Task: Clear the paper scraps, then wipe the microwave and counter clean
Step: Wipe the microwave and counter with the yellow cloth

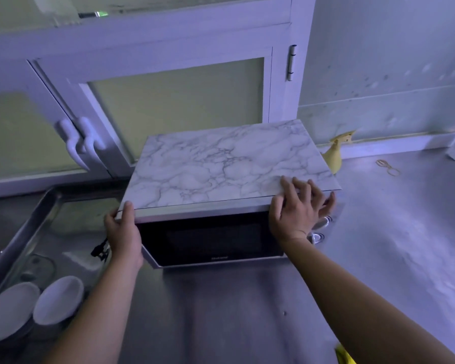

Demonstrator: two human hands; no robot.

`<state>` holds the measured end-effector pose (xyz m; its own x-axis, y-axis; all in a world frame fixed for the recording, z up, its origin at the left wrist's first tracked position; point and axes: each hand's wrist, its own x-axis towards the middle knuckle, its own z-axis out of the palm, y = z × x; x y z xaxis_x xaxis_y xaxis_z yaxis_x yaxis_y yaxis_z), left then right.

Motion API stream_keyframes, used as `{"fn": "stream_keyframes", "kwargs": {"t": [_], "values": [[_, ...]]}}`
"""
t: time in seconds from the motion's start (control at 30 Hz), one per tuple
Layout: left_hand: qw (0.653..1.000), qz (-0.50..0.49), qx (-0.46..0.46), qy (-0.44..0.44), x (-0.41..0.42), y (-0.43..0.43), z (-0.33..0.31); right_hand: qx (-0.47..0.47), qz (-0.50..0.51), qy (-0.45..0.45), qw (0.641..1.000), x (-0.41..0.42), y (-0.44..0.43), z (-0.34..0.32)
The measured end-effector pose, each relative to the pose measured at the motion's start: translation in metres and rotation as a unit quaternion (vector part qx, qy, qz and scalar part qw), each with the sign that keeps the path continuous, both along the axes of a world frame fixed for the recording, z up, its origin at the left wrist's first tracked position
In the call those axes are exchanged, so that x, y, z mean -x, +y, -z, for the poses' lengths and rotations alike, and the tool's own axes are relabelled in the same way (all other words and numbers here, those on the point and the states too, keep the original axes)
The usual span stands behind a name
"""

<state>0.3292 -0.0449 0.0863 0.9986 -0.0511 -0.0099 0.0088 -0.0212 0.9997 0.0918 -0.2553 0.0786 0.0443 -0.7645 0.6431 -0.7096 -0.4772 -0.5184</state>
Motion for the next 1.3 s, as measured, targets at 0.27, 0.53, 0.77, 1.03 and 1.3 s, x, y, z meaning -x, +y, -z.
{"fn": "stream_keyframes", "kwargs": {"t": [0.27, 0.53, 0.77, 1.03, 1.3], "values": [[1.0, -0.015, -0.009, 0.015, -0.017, -0.011, 0.01, -0.051, -0.028, 0.029, 0.998, -0.008, -0.011, -0.004], [0.998, 0.046, -0.032, 0.021, -0.02, -0.007, -0.006, -0.163, -0.114, 0.1, 0.975, 0.007, -0.003, -0.02], [0.997, 0.023, 0.016, 0.069, 0.046, 0.036, 0.027, -0.31, -0.162, -0.05, 0.935, 0.14, 0.102, 0.02], [0.893, 0.382, -0.086, 0.223, 0.242, 0.056, 0.14, -0.454, 0.079, -0.08, 0.884, 0.288, 0.226, 0.077], [0.717, 0.639, -0.275, 0.055, 0.349, 0.024, 0.155, -0.454, 0.138, -0.148, 0.868, 0.352, 0.223, 0.083]]}}
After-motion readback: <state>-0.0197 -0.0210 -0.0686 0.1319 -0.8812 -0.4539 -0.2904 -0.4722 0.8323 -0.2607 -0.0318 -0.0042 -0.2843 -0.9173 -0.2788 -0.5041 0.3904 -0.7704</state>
